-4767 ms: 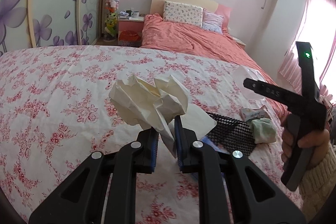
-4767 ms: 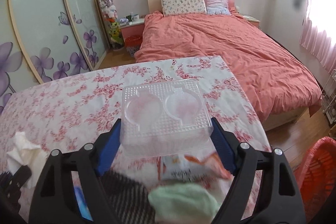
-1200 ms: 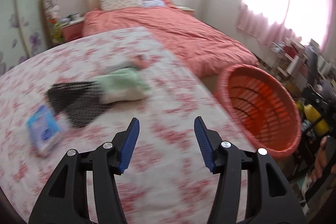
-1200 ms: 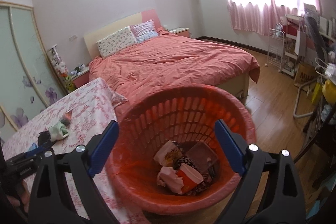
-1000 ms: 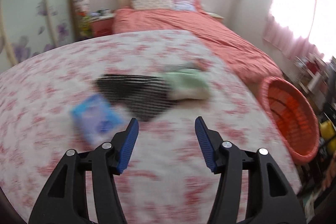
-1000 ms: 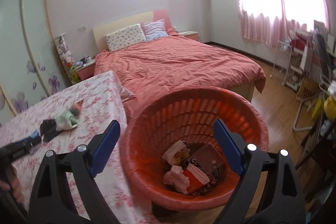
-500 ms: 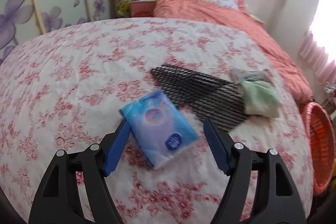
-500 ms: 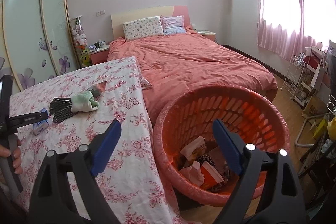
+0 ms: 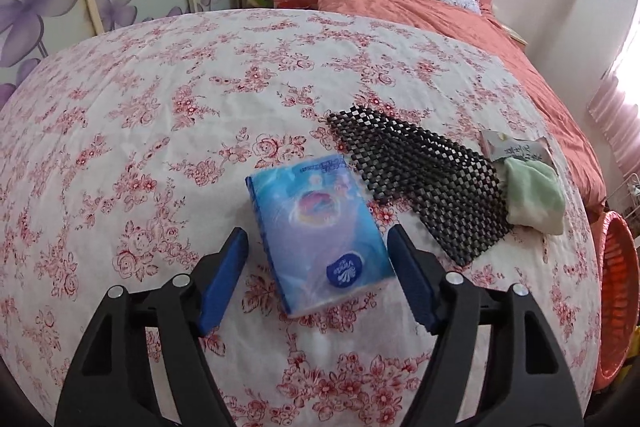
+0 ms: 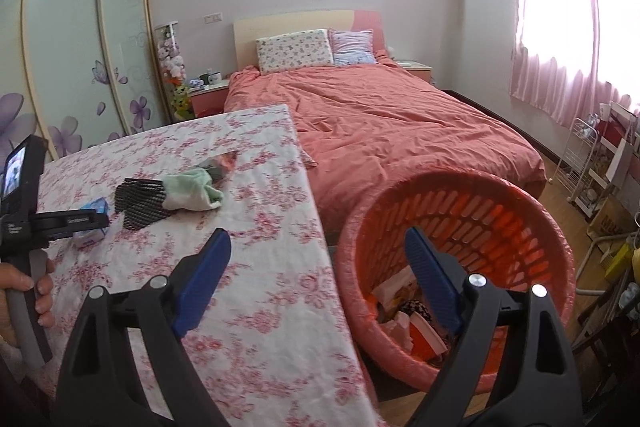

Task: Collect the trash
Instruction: 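Grasp the blue tissue packet with the left tool while the right tool approaches the green sock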

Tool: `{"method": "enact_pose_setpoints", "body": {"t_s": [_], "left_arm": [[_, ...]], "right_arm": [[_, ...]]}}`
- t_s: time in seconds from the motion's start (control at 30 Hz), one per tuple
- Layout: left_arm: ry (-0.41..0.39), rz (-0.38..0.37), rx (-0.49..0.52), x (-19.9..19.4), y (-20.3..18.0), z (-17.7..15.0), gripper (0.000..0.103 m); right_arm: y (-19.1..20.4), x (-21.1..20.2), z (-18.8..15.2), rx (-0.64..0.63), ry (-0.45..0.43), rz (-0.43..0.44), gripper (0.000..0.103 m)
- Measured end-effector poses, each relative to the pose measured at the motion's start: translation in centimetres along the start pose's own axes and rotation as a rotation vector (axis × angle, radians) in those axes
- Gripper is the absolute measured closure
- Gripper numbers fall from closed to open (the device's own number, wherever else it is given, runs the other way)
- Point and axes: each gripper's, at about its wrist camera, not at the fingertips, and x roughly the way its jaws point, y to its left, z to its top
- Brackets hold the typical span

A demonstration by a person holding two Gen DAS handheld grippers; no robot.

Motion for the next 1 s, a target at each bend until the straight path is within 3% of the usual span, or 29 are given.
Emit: {"method": "enact_pose_setpoints", "body": {"t_s": [0.03,0.1,0.2,0.57,0.7,0.83,1.0], "left_arm": [[-0.003,0.003,0.002,0.1,0.0,0.1,0.032],[-0.019,0.012,0.023,0.2,-0.2,0.2,0.043],[-0.028,-0.012,0.034,0.2,0.6,0.2,0.046],[-0.1,-0.002,0.016,-2.0,6.7,0.3,0.047],[-0.12,0.002,-0.005,-2.8,8.7,0.6,0.047],[-0.14,-0.004,-0.019,-3.6,10.2,0.8,0.047],[-0.154,-0.01,-0.026,-4.0,11.2,1.1,0.047]], "right_arm": [[0.3,0.1,0.1,-0.004,0.001,0.005,0.017],[1.1,0.3,0.3,-0.015,0.003,0.016,0.017],[2.2,0.7,0.5,-0.03,0.009,0.032,0.017],[6.7,3.9,1.9,-0.072,0.046,0.09,0.017],[9.0,6.1,2.9,-0.089,0.069,0.106,0.026],[10.0,9.3,3.7,-0.05,0.132,0.113,0.045],[10.7,12.6,4.3,-0.005,0.197,0.111,0.048]]}}
